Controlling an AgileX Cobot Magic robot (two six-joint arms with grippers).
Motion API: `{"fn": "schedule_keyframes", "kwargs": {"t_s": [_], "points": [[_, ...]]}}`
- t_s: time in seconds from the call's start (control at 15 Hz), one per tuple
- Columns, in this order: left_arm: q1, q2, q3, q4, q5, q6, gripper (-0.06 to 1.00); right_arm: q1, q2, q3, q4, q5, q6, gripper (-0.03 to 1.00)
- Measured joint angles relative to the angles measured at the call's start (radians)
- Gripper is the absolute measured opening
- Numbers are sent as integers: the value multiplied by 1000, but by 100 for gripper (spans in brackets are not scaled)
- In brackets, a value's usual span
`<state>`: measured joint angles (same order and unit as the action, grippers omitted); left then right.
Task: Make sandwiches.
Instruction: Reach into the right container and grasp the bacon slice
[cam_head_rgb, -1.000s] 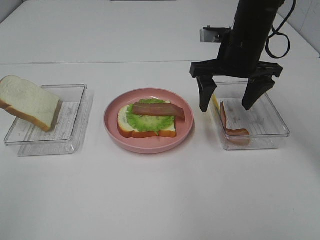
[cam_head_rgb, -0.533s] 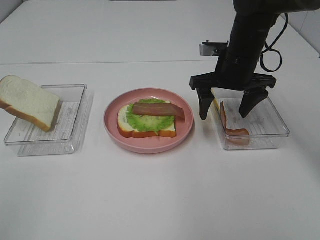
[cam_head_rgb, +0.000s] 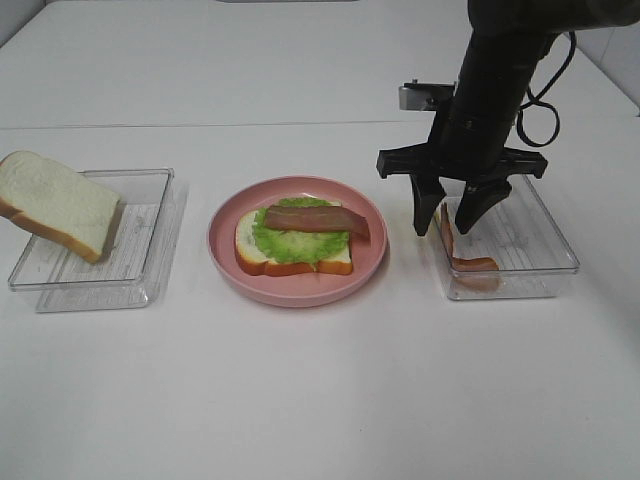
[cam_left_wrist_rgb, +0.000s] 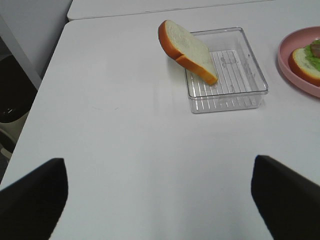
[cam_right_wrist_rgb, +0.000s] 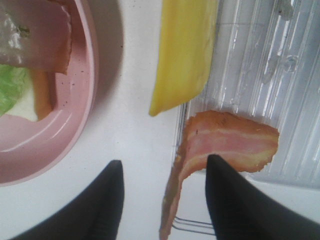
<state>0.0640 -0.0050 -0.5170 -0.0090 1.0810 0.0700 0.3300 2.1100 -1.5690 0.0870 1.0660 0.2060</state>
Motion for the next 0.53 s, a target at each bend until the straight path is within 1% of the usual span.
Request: {"fn": "schedule_keyframes", "kwargs": {"t_s": [0.13,0.27,0.33,0.47,0.53], "points": [[0,0,0,0,0,0,91,0,0,0,0,0,0,44],[0,0,0,0,0,0,91,0,0,0,0,1,0,43],[0,0,0,0,0,0,91,0,0,0,0,28,0,31],[0,0,0,0,0,0,91,0,0,0,0,40,0,6],[0,0,0,0,0,0,91,0,0,0,0,41,0,2]]}}
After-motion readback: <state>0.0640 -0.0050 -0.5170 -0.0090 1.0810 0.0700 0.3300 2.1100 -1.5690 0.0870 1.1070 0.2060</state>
